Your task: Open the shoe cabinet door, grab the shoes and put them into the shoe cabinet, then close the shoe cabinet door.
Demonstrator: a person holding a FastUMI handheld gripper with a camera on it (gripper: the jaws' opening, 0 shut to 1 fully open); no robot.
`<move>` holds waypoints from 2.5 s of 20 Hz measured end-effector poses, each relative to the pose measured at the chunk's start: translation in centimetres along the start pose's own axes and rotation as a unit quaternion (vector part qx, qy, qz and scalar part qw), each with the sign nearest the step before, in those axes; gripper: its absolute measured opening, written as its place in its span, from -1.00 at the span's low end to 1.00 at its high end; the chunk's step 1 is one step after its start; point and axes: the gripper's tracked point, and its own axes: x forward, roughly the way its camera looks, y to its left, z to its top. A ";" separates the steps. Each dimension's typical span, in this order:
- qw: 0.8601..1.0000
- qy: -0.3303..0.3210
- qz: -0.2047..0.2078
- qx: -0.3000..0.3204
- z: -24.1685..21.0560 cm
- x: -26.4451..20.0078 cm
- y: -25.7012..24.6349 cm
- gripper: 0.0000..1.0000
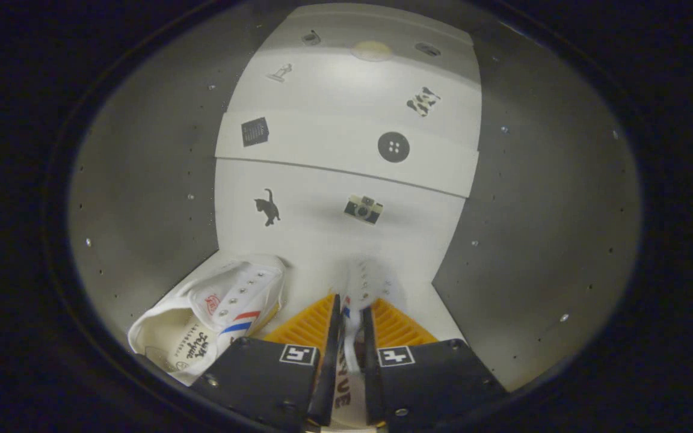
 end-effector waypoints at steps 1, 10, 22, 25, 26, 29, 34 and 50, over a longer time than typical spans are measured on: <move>1.000 -0.004 -0.013 -0.006 0.1 -0.6 -0.3 -0.29; 0.997 -0.023 -0.039 0.063 -2.6 -12.8 1.4 0.32; 0.992 -0.083 -0.027 0.094 -7.3 -34.5 1.0 1.00; 0.991 -0.110 -0.009 0.079 -8.3 -41.1 -0.1 1.00; 0.990 -0.120 0.003 0.080 -8.7 -43.2 -0.6 1.00; 0.987 -0.134 0.030 0.084 -10.0 -48.3 -3.5 1.00; 0.986 -0.133 0.055 0.079 -11.9 -52.4 -8.6 1.00; 0.990 -0.123 -0.028 0.063 -8.8 -51.9 -30.2 1.00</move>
